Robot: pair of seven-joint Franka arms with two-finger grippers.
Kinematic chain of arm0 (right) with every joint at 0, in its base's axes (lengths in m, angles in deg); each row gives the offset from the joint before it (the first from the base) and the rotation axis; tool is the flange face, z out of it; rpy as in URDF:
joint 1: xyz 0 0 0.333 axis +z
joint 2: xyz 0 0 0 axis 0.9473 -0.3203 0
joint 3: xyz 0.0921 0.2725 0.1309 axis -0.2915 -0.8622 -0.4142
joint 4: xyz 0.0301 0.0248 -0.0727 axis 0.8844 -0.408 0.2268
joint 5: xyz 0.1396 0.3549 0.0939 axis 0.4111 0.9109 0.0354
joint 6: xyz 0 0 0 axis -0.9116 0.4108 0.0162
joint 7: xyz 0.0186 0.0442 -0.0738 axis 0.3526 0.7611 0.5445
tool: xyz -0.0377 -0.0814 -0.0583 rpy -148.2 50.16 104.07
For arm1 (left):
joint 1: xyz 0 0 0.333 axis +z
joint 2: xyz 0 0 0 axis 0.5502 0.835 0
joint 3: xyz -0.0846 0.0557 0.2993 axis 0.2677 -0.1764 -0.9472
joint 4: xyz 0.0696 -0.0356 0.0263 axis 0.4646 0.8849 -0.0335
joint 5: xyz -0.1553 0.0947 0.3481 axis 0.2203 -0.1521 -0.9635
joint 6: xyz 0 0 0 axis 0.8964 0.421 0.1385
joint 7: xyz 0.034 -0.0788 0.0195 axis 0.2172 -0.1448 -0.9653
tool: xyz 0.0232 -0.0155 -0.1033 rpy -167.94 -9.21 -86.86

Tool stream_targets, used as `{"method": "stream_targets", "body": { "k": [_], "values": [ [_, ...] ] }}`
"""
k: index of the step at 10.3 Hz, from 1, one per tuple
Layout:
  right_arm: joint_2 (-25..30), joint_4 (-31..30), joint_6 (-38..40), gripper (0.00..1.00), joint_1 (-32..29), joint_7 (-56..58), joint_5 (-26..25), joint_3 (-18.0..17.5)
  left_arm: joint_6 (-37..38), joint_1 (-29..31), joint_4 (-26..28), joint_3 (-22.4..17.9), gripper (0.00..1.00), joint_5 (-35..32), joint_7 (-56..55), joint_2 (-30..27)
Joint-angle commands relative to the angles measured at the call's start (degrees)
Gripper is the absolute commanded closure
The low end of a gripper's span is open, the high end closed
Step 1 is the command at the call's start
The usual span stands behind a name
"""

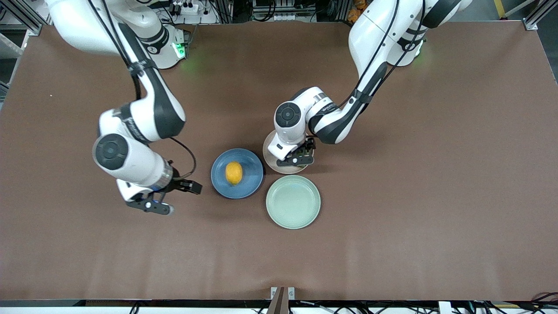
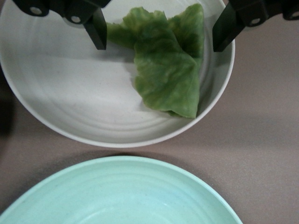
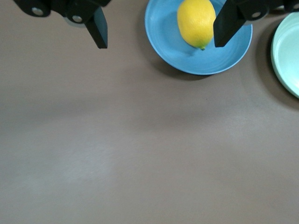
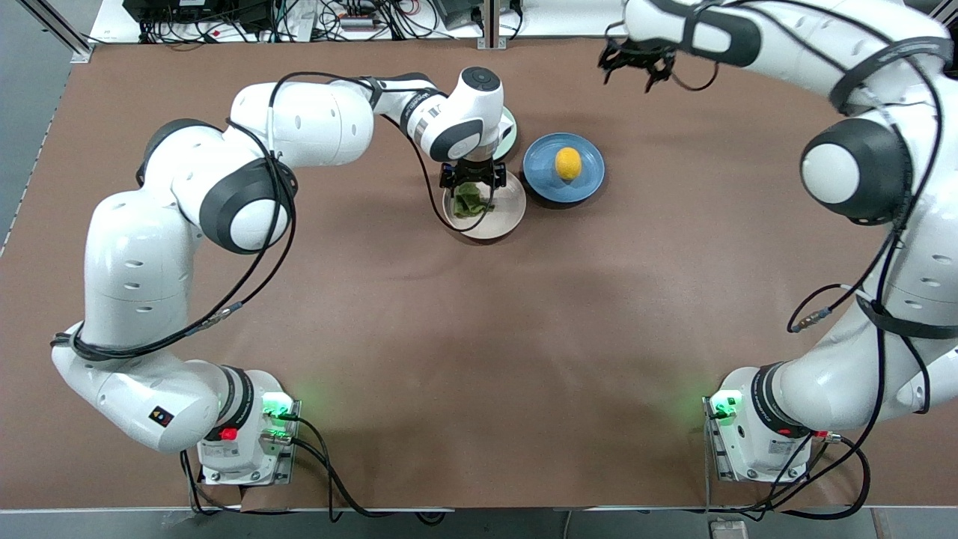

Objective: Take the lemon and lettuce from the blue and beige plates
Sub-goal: 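Grasp the lettuce with the left gripper while the right gripper reaches the lemon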

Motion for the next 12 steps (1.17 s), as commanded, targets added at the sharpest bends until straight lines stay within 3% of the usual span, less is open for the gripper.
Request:
{"method": "stream_targets", "body": {
  "k": [1,2,5,6,7,8,10,12],
  "values": [
    [-1.4,-5.6,-9.3,0.00,1.0,-4.4,-0.9,-1.2,-1.0,0.1,-0.8,0.0,0.00,0.2,-1.4,1.2],
    [-2.2,-8.2,-13.1,0.00,1.8,-6.3,-1.1,-1.5,-1.4,0.0,-0.8,0.0,0.00,0.3,-1.8,1.6],
    [-5.7,-8.7,-14.5,0.00,2.5,-15.8,-9.9,-5.7,-3.1,-0.6,-0.6,-0.1,0.00,0.1,-4.7,2.3],
    [-6.0,-8.8,-14.4,0.00,2.6,-16.7,-10.0,-6.5,-3.2,-0.7,-0.7,-0.1,0.29,0.1,-6.4,2.3],
    [-6.3,-8.9,-14.4,0.00,2.6,-18.1,-10.3,-7.5,-3.2,-0.7,-0.7,-0.1,0.66,0.0,-7.7,2.3],
    [-7.1,-9.0,-14.4,0.00,2.6,-20.1,-12.6,-8.5,-3.2,-0.7,-0.7,-0.1,0.98,0.0,-8.1,2.2],
    [-8.7,-9.0,-14.3,0.00,2.7,-24.6,-17.6,-10.3,-3.1,-0.6,-0.7,0.0,1.00,0.0,-8.1,1.8],
    [-8.9,-10.7,-14.3,0.00,2.8,-24.9,-18.5,-11.1,-2.7,-0.6,-0.6,0.0,1.00,0.1,-8.5,1.2]
  ]
}}
